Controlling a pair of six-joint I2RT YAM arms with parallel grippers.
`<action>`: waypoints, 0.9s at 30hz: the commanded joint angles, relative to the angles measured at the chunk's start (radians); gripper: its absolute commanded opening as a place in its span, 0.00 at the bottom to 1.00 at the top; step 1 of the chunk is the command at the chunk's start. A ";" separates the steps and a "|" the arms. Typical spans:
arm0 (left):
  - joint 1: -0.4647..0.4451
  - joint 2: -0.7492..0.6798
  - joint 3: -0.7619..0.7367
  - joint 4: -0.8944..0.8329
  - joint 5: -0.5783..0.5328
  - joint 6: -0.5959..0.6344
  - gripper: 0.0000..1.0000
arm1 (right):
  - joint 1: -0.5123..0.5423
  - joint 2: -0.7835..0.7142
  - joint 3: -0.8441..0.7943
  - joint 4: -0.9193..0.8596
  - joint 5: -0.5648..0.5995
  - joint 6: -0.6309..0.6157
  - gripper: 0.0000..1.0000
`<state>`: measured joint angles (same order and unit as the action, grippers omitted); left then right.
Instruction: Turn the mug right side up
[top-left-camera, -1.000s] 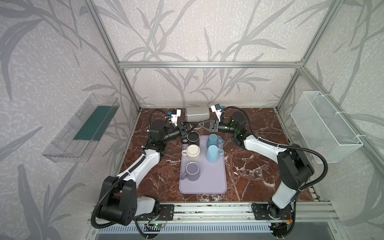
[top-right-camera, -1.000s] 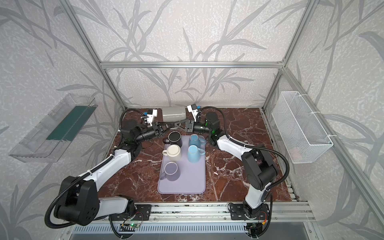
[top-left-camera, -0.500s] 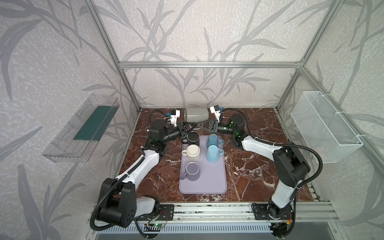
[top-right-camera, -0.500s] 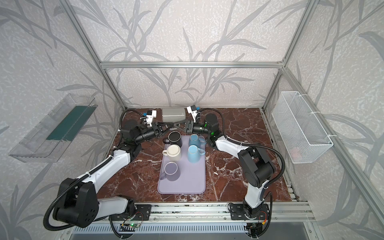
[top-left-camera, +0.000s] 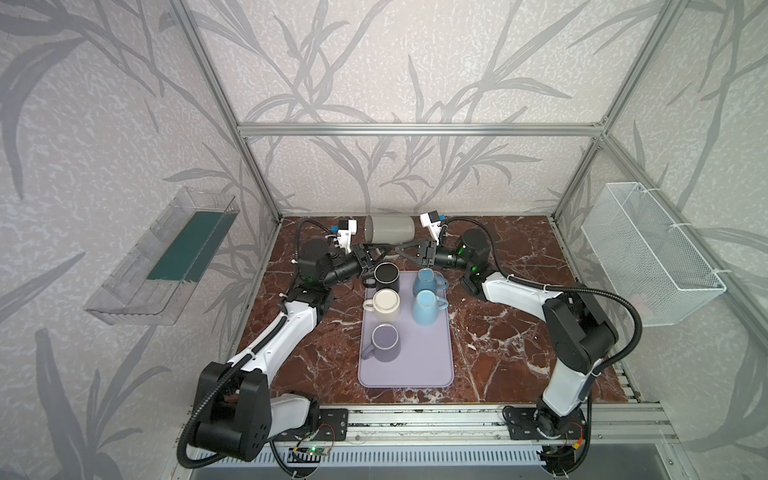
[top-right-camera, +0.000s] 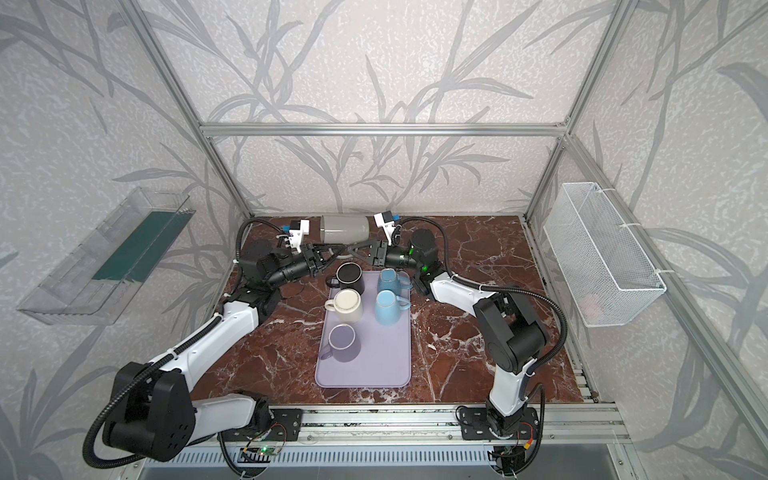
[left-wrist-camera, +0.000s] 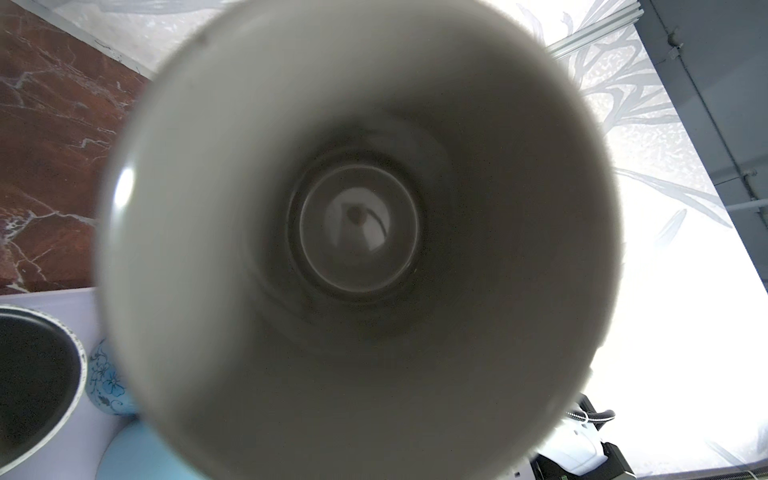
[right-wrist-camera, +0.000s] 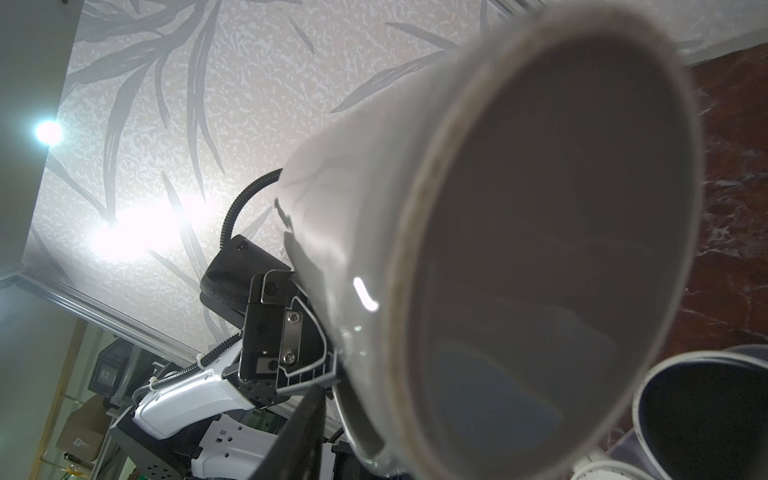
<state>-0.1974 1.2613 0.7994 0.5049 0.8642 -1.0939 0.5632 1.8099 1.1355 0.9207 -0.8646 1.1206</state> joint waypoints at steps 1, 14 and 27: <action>0.012 -0.054 0.038 0.121 -0.007 0.001 0.00 | 0.003 0.009 -0.007 0.052 -0.005 0.005 0.43; 0.038 -0.086 0.075 -0.061 -0.040 0.115 0.00 | 0.003 -0.007 -0.037 0.001 -0.003 -0.032 0.43; 0.114 -0.081 0.153 -0.370 -0.115 0.314 0.00 | -0.025 -0.076 -0.087 -0.054 -0.009 -0.074 0.43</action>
<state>-0.1070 1.2114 0.8825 0.1368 0.7712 -0.8738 0.5545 1.7905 1.0691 0.8738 -0.8650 1.0718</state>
